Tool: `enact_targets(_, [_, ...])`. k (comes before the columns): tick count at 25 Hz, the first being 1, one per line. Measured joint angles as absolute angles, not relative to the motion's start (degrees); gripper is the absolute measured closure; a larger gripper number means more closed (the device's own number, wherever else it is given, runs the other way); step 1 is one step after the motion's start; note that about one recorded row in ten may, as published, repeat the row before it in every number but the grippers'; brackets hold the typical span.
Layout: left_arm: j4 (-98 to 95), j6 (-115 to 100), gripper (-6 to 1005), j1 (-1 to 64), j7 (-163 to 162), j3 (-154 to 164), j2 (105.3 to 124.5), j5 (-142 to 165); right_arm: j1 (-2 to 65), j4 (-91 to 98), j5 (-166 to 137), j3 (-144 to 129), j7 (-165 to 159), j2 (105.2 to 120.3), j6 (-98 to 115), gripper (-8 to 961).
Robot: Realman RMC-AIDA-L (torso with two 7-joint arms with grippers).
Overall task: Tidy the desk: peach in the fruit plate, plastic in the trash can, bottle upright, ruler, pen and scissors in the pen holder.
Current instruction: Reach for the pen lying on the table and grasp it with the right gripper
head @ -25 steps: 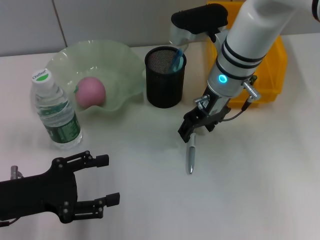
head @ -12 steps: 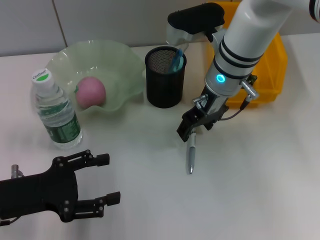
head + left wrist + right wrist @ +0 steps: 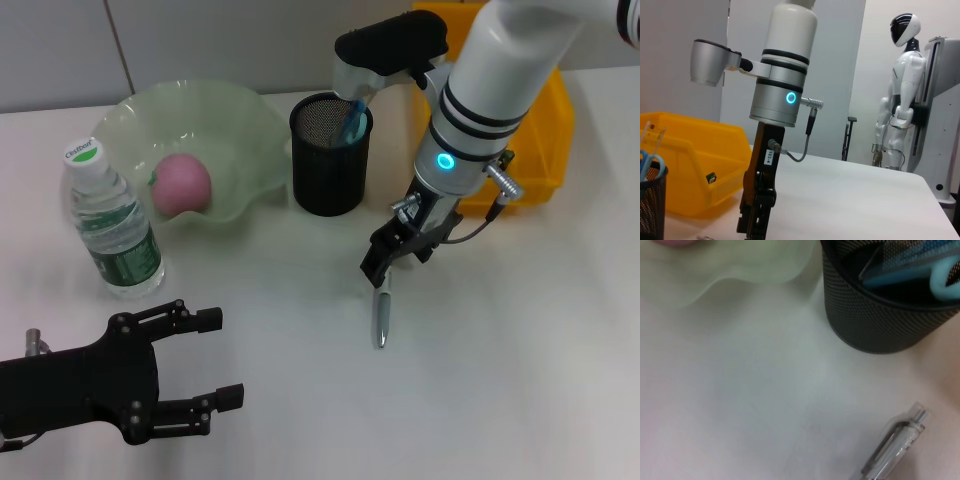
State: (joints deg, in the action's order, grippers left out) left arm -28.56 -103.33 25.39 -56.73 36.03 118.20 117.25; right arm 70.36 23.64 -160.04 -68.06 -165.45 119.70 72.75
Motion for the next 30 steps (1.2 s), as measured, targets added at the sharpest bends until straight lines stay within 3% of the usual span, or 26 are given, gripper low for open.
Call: enact_targets(30, [-28.83,-103.35,157,25.94,-56.84,35.97,118.22,117.25,70.71,22.67,-157.67,-72.78,-163.99,119.88,71.63,221])
